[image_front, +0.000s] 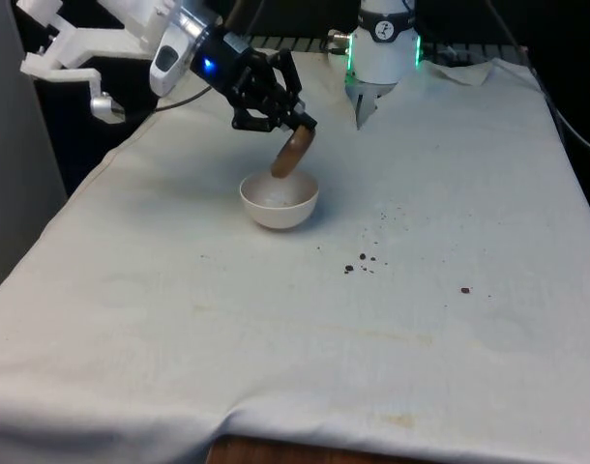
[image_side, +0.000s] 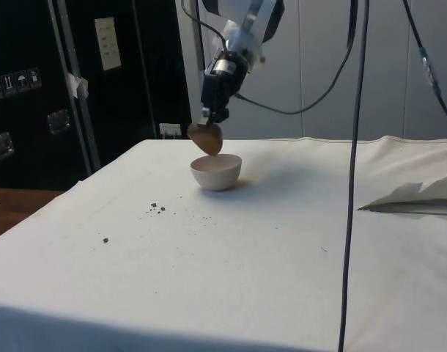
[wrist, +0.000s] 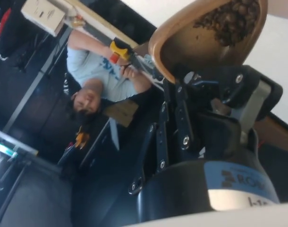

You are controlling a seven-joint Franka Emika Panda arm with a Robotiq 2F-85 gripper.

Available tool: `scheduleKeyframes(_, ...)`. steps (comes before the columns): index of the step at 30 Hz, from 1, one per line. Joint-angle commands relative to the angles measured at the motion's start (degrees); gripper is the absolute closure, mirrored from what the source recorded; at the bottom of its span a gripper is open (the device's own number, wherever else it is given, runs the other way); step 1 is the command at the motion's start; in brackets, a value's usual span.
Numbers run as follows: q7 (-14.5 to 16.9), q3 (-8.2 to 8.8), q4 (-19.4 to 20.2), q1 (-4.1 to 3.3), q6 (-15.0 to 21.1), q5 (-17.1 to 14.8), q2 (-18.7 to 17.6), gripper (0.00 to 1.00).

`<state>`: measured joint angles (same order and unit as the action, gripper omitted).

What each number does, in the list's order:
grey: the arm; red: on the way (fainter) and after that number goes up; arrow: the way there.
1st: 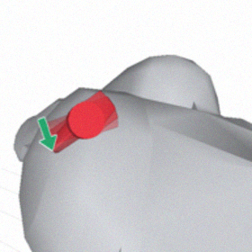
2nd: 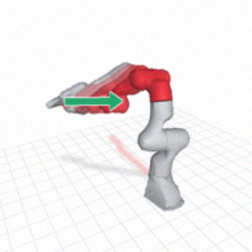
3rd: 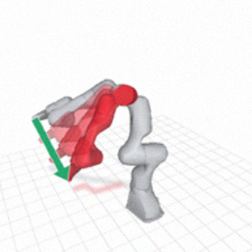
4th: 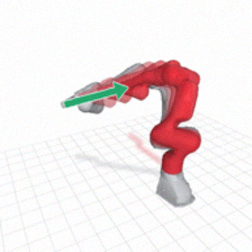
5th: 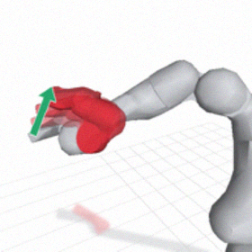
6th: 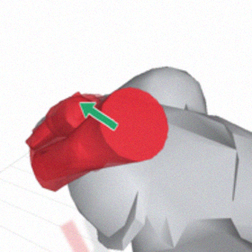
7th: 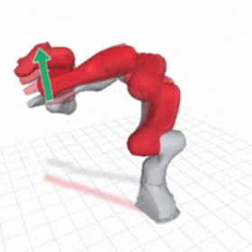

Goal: Pour the coffee beans from the cup into the bowl.

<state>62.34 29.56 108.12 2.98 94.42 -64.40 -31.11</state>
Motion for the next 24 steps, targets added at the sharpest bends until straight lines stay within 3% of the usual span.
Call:
scheduleKeyframes(1, 0.1, -0.17, -0.5, 0.40, -1.2, -0.8, -0.6, 1.00)
scheduleKeyframes(3, 0.2, 0.17, -0.2, 0.00, -0.9, -0.8, -0.4, 1.00)
scheduleKeyframes(4, 0.3, 0.00, -0.6, 0.40, -2.1, -1.5, -1.0, 1.00)
scheduleKeyframes(10, 0.9, 1.15, -1.3, 0.57, -6.0, -3.5, -2.2, 1.00)
scheduleKeyframes(11, 1.0, 1.43, -0.9, 0.06, -5.2, -3.3, -1.9, 1.00)
scheduleKeyframes(12, 0.9, 1.38, -1.4, 0.57, -6.5, -3.7, -2.4, 1.00)
scheduleKeyframes(20, 1.1, 2.69, -2.3, 0.74, -10.7, -5.5, -3.6, 1.00)
scheduleKeyframes(21, 1.4, 3.21, -2.1, 0.34, -10.7, -5.7, -3.6, 1.00)
scheduleKeyframes(22, 1.2, 3.04, -2.5, 0.74, -11.7, -6.0, -3.9, 1.00)
scheduleKeyframes(24, 1.2, 3.27, -2.7, 0.80, -12.6, -6.4, -4.2, 1.00)
